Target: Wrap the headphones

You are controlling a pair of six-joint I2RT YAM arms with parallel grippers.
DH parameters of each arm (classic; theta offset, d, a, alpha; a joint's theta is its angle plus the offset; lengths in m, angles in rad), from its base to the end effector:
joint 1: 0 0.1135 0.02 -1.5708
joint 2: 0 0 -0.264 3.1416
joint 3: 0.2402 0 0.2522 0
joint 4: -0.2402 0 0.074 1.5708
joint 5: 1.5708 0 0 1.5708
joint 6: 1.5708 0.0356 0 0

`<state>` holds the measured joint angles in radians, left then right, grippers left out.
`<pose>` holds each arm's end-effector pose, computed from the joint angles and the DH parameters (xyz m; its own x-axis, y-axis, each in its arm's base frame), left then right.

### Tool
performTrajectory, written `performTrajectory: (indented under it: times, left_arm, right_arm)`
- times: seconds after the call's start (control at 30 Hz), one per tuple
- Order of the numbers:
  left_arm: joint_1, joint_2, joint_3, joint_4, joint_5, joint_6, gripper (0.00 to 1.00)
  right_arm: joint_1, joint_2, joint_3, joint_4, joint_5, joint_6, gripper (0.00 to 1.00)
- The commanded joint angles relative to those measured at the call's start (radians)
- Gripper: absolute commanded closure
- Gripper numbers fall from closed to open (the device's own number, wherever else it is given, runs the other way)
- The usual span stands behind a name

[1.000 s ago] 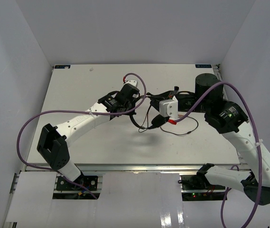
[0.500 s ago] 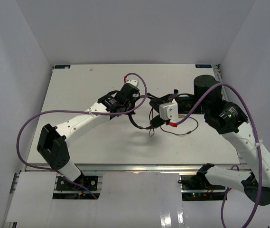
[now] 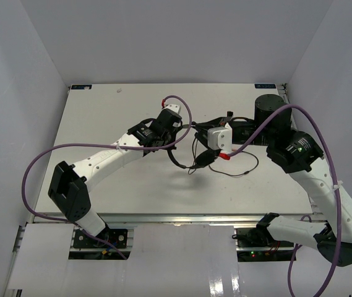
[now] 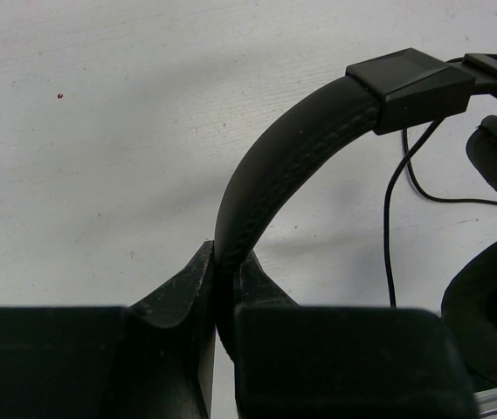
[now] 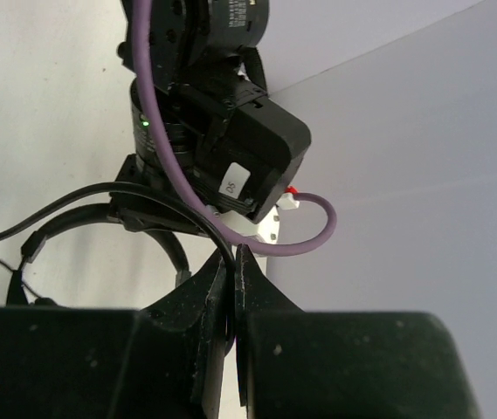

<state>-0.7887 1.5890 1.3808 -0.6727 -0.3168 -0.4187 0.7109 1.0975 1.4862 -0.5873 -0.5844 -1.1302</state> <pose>0.2514 -0.2373 0.3024 -0.7139 0.1705 -0.6792 0.2672 0.9628 -0.0392 0.1427 0.1488 0.4764 0.7992 -0.3074 -0.5166 -0.5421 0.0026 -0.8403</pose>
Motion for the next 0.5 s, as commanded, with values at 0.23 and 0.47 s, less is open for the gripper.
performTrajectory:
  times: [0.23, 0.47]
  left_arm:
    - [-0.004, -0.045, -0.063, 0.072, 0.035, -0.026, 1.0]
    - [-0.004, -0.061, -0.09, 0.091, 0.056, -0.037, 1.0]
  right_arm:
    - [-0.004, 0.027, 0.09, 0.16, 0.116, 0.055, 0.92]
    - [-0.005, 0.044, 0.097, 0.179, 0.133, 0.072, 0.92]
